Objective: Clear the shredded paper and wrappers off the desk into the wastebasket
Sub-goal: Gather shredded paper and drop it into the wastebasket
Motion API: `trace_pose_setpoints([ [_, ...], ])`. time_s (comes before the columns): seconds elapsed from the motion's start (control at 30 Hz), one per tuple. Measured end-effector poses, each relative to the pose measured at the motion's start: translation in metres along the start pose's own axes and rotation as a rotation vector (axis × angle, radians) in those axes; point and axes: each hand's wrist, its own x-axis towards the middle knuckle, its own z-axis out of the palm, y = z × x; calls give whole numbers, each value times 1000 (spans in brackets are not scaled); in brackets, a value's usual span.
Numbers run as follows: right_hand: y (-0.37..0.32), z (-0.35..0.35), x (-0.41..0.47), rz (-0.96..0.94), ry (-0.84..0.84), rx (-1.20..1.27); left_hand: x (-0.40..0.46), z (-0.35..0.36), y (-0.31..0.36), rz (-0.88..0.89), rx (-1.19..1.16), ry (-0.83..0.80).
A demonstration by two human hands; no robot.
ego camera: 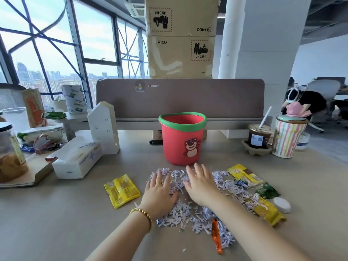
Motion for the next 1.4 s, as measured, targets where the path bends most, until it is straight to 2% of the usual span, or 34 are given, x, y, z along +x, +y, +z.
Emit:
trace_pose_setpoints([
  [0.17,1,15,0,16,-54,-136,7,8,2,-59,-30,20],
  [0.4,-5,11,-1,-59,-49,-180,22,9,3,-101,-22,-7],
  [0.53,-11,8,-5,-116,52,-239,20,8,6,-23,8,70],
  [0.67,-14,8,-5,-140,81,-226,14,6,9,8,72,153],
  [0.9,-18,5,-9,-200,79,-299,11,0,15,31,83,90],
  [1.0,-19,3,-11,-226,83,-310,11,-3,18,50,178,63],
  [1.1,-17,1,-12,-220,65,-274,12,-5,19,54,231,38],
  [1.27,-7,1,-8,-131,60,-75,16,-7,13,47,241,43],
  [1.4,-6,-10,-7,-88,114,113,19,-22,15,66,122,124],
])
